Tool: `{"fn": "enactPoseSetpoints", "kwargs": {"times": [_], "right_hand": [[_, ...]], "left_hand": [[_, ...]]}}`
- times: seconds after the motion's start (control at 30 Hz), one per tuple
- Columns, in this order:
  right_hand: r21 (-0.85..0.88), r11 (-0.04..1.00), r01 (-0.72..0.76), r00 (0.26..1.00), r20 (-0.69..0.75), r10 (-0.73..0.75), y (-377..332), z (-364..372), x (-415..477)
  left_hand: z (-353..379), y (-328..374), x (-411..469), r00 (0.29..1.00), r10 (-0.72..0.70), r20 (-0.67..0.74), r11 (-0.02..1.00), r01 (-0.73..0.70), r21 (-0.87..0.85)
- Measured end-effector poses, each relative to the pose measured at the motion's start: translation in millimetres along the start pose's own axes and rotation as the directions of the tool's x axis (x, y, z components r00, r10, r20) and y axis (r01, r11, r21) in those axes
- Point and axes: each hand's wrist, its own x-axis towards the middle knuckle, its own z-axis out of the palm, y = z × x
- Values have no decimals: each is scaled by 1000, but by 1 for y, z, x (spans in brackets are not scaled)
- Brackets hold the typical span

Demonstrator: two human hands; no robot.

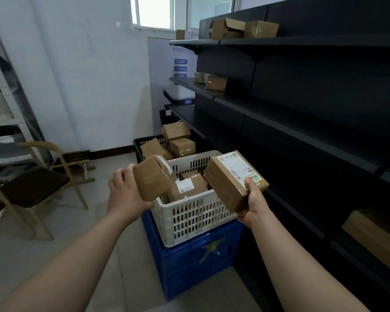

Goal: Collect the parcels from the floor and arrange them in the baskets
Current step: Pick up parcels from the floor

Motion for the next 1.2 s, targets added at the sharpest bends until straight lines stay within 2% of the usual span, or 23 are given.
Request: {"fn": "enactPoseSetpoints", "kwargs": {"times": [0.17, 0.23, 0.33, 0.4, 0.5, 0.67, 1.0, 1.1, 1.2], "right_hand": [[34, 999, -25, 994, -104, 28, 2, 63, 39], [63, 998, -12, 981, -192, 24, 4, 88, 56], [124, 990, 65, 921, -390, -12, 10, 116, 82], [169, 979, 113, 894, -448, -26, 14, 127, 98], [211, 971, 109, 859, -512, 15, 18, 134, 117], [166, 985, 45, 824, -564, 57, 19, 134, 160], [89, 995, -38, 816, -572, 82, -5, 156, 272], [44, 991, -128, 784, -607, 128, -3, 160, 300], [91, 987, -136, 773, -613, 163, 3, 160, 319]], "left_hand": [[18, -26, 77, 986, 117, 117, 993, -112, -49], [25, -38, 111, 972, 161, 174, 986, -150, -71], [42, -53, 161, 940, 226, 255, 974, -209, -91], [56, -59, 190, 914, 272, 302, 962, -256, -92], [84, -63, 222, 872, 325, 366, 945, -316, -86], [140, -53, 262, 816, 380, 435, 922, -371, -109], [230, -33, 325, 686, 494, 534, 832, -551, -63], [251, -37, 338, 638, 514, 573, 805, -590, -64], [269, -40, 345, 588, 525, 615, 784, -616, -80]]}}
